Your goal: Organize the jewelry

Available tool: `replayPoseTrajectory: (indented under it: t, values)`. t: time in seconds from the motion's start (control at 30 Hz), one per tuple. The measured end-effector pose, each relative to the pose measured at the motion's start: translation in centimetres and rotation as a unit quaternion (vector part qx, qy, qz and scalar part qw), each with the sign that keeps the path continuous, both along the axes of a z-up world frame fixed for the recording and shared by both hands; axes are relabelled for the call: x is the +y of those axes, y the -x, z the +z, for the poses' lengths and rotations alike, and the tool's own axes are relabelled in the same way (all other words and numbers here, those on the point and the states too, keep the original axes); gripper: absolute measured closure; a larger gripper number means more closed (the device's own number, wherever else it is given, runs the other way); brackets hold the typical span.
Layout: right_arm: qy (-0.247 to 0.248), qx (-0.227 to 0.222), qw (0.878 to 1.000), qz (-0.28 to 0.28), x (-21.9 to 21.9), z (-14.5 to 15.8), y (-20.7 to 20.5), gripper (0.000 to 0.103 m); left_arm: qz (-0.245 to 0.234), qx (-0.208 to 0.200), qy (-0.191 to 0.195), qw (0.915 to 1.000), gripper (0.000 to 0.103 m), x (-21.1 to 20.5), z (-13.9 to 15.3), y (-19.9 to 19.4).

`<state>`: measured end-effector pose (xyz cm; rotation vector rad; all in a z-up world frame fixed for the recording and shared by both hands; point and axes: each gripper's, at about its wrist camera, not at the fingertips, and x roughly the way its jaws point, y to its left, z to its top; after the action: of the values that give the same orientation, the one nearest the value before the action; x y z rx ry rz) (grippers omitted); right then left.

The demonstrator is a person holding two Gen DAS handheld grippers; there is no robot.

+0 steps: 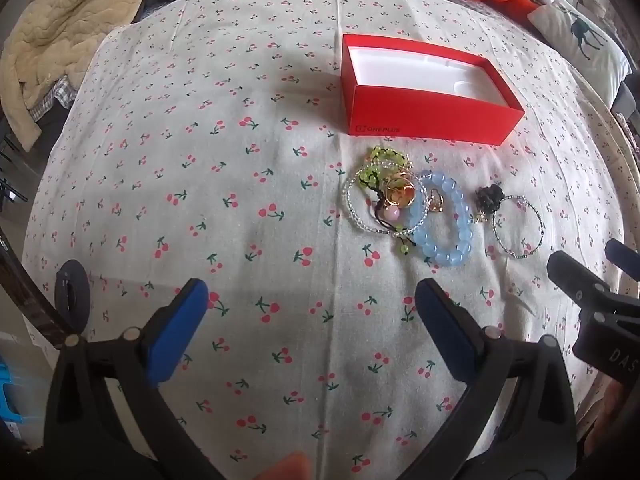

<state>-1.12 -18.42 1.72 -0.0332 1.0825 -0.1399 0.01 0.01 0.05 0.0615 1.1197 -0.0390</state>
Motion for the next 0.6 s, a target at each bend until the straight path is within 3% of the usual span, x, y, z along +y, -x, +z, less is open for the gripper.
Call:
replayPoseTrajectory:
  t: [0.6]
  values:
    - [-0.008,0.004,1.0,-0.003,-0.2,-0.06,0.05,0.0,0.002,-0.001,-0.003,1.0,0.0,-0.19,0.11,-0.07]
